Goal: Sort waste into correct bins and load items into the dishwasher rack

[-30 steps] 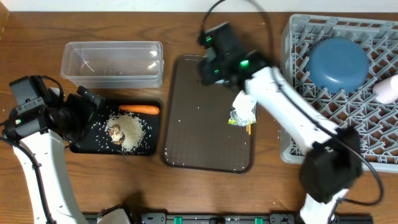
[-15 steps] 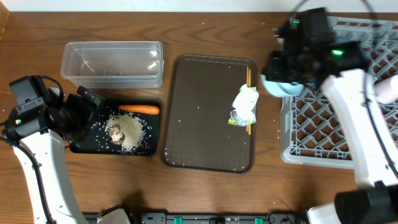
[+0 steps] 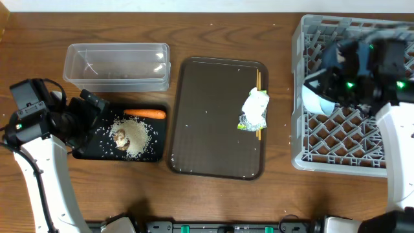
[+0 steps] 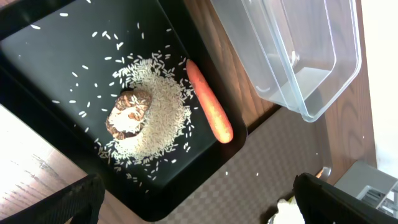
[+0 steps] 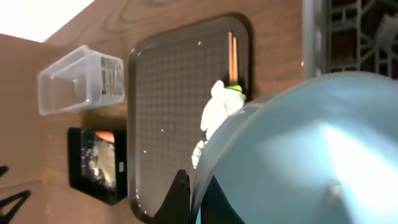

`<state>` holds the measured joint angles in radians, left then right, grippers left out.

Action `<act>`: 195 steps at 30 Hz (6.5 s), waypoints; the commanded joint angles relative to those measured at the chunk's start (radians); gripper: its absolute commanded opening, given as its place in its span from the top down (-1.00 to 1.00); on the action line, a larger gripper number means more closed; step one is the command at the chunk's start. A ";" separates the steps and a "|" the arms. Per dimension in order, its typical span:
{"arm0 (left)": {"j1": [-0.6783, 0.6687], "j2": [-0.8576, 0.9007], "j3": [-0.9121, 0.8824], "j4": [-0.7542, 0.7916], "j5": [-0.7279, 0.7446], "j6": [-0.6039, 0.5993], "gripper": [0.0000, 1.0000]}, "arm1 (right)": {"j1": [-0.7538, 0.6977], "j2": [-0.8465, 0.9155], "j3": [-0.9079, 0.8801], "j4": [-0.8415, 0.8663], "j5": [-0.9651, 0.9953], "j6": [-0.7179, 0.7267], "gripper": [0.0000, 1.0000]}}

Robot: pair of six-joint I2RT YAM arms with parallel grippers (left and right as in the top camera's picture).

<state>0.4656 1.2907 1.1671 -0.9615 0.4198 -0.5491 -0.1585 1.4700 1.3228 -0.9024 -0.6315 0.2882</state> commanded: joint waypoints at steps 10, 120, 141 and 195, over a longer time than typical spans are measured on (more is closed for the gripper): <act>0.005 0.000 0.010 -0.002 0.006 0.013 -0.96 | -0.309 -0.049 -0.174 0.094 -0.370 -0.137 0.98; 0.005 0.000 0.010 -0.002 0.006 0.013 -0.96 | -0.351 -0.144 -0.223 0.045 0.052 -0.065 -0.54; 0.005 0.000 0.010 -0.002 0.006 0.013 -0.96 | 0.064 -0.344 -0.172 0.002 0.069 -0.064 -0.84; 0.005 0.000 0.010 0.002 0.006 -0.006 -0.96 | 0.291 -0.065 0.070 0.097 0.912 -0.020 -0.98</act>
<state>0.4656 1.2907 1.1671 -0.9611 0.4202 -0.5503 0.1360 1.4082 1.3830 -0.8032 0.2623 0.2802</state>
